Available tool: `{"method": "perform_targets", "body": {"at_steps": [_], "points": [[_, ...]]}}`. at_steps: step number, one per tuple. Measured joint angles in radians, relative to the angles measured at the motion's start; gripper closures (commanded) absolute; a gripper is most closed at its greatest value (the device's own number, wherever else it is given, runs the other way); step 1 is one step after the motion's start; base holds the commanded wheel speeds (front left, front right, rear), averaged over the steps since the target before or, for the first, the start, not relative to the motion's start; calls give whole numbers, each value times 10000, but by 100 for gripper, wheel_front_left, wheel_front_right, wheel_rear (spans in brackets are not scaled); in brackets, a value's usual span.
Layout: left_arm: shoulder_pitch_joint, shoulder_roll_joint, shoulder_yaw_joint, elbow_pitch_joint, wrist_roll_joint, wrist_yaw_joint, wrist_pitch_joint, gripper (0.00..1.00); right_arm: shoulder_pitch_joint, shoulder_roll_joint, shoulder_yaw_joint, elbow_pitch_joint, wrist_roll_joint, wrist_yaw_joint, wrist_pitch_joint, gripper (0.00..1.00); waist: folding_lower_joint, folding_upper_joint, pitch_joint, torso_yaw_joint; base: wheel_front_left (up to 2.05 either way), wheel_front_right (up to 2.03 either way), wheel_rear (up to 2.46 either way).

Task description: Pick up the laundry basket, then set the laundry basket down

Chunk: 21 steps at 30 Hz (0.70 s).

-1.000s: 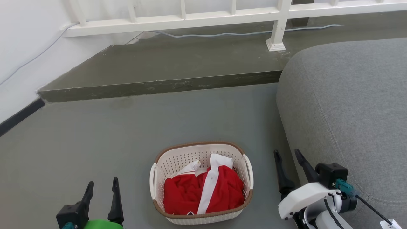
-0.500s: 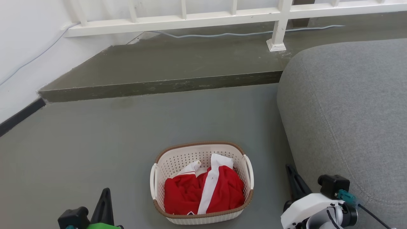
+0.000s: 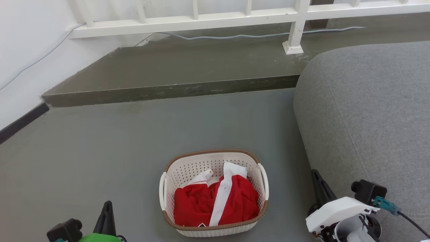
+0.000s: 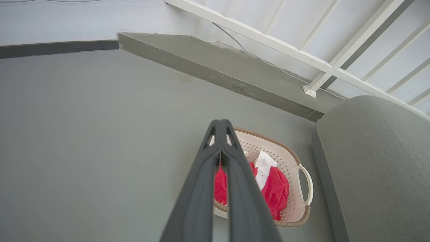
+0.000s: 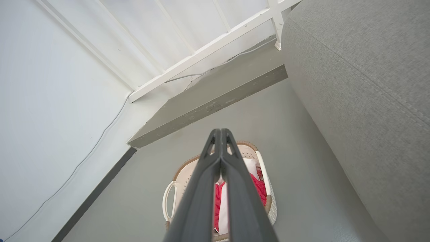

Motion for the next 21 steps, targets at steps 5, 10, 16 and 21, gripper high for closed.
{"method": "perform_targets", "body": {"at_steps": [5, 10, 16, 21], "points": [[-24, -21, 150, 2, -541, -42, 186, 100, -6, 6, -196, -50, 560, 100, 171, 100, 0, 0, 3, 14, 0, 0, 0], [-49, -33, 238, 6, -1041, -138, 362, 100, -25, 0, -401, -69, 1122, 201, 311, 100, 0, 0, 6, 28, 0, 0, 0], [-208, -52, 412, 27, -1695, -257, 548, 100, -51, -17, -652, -96, 1779, 307, 499, 100, 0, 0, 9, 43, 0, 0, 0], [-296, -58, 512, 44, -2205, -347, 702, 100, -62, -23, -848, -117, 2339, 428, 637, 100, 0, 0, 12, 56, 0, 0, 0]]}}
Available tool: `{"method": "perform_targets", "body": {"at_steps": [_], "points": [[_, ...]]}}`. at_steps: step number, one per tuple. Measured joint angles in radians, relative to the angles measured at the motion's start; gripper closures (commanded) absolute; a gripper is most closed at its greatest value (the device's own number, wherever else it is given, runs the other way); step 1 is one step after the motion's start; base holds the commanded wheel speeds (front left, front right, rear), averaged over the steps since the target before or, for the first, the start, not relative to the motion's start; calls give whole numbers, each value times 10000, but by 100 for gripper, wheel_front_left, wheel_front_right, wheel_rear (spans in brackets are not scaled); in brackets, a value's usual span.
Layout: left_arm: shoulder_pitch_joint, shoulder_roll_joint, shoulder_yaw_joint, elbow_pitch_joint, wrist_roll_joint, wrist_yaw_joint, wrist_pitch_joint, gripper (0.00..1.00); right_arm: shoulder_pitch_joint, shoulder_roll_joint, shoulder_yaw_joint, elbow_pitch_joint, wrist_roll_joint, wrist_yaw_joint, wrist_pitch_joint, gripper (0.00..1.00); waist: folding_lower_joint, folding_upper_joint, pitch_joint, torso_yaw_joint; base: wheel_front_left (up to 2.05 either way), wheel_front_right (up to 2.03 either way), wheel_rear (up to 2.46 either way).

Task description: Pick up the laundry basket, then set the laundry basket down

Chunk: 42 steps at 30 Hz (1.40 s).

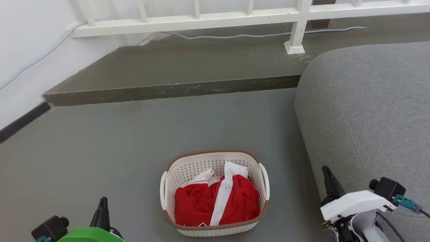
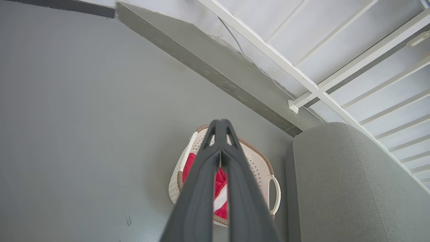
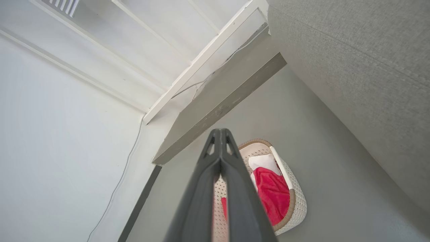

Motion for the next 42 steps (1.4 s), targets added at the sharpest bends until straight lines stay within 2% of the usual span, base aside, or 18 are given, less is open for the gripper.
{"method": "perform_targets", "body": {"at_steps": [18, 42], "points": [[-310, -25, 383, 50, -1820, -207, 525, 100, -167, -33, -667, -44, 1871, 291, 479, 100, 0, 0, 6, 43, 0, 0, 0], [-770, -69, 968, 182, -4405, -708, 1258, 100, -420, -86, -1611, -94, 4475, 798, 1149, 100, 0, 0, 13, 102, 0, 0, 0]]}}
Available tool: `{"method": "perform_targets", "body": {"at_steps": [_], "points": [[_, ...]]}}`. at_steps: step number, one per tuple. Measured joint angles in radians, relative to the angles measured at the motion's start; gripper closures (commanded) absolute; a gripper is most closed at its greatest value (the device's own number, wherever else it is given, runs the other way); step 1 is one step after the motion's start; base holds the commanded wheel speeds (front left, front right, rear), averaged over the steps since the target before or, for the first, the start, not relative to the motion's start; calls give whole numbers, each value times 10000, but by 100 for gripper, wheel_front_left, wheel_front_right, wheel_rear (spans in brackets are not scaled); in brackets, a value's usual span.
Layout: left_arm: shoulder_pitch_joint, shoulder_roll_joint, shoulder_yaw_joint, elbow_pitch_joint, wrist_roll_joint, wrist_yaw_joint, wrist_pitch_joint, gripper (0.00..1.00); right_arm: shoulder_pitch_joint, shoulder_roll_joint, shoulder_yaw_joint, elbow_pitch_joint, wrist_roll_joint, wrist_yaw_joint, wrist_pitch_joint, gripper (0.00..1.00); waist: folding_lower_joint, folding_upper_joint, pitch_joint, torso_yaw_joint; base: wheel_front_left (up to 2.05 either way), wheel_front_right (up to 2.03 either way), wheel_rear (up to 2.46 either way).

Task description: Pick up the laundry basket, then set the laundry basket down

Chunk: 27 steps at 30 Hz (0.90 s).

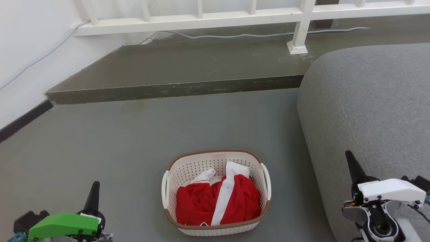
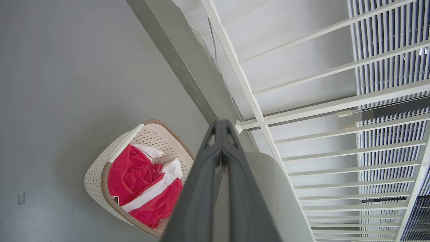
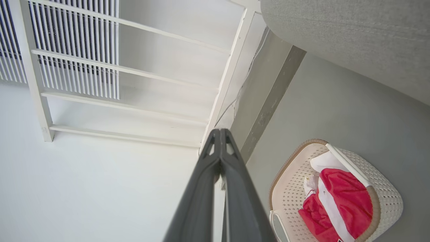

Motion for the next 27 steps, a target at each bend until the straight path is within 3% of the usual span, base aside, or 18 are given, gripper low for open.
{"method": "perform_targets", "body": {"at_steps": [27], "points": [[-571, -61, 665, 94, -2993, -460, 871, 100, -311, -48, -1104, -36, 3035, 552, 736, 100, 0, 0, 9, 70, 0, 0, 0]]}}
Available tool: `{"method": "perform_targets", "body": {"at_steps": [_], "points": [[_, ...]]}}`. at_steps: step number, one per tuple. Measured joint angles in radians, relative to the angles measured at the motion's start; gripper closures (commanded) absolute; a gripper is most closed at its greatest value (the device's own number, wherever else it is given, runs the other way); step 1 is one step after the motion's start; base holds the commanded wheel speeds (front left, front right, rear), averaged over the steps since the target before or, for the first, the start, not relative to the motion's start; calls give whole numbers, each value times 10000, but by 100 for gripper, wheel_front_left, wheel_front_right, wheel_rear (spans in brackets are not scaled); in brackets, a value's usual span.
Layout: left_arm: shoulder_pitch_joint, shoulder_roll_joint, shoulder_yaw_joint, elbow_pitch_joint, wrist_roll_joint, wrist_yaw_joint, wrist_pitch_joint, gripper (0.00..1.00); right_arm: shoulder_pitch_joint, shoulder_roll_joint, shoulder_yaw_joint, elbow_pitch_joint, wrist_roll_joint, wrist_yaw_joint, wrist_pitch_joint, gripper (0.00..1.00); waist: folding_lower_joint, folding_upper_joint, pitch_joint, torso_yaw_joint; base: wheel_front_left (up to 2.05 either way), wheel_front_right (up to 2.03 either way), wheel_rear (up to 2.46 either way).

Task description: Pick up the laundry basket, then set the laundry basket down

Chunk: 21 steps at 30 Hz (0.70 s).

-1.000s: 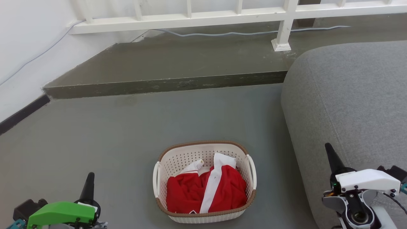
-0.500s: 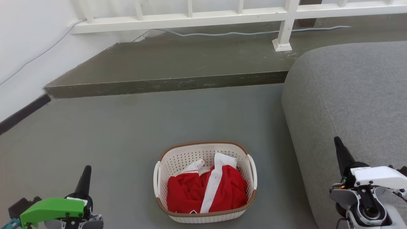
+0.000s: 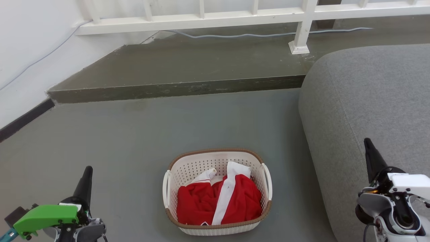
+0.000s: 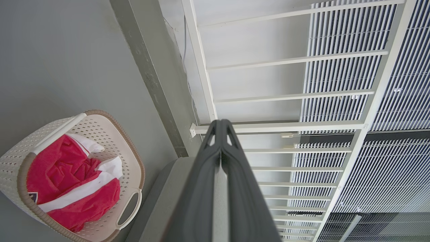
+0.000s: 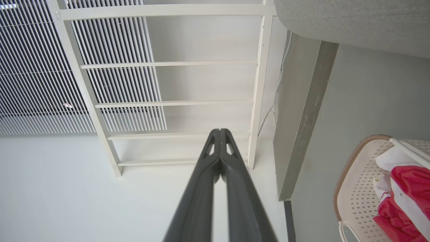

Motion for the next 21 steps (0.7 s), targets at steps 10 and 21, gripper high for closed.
{"method": "perform_targets", "body": {"at_steps": [10, 21], "points": [[-140, -12, 71, 6, -393, -40, 82, 100, -96, -19, -111, -23, 360, 67, 77, 100, 0, 0, 1, 6, 0, 0, 0], [-140, -19, 77, 6, -393, -40, 82, 100, -96, -19, -123, -19, 360, 67, 77, 100, 0, 0, 0, 5, 0, 0, 0]]}}
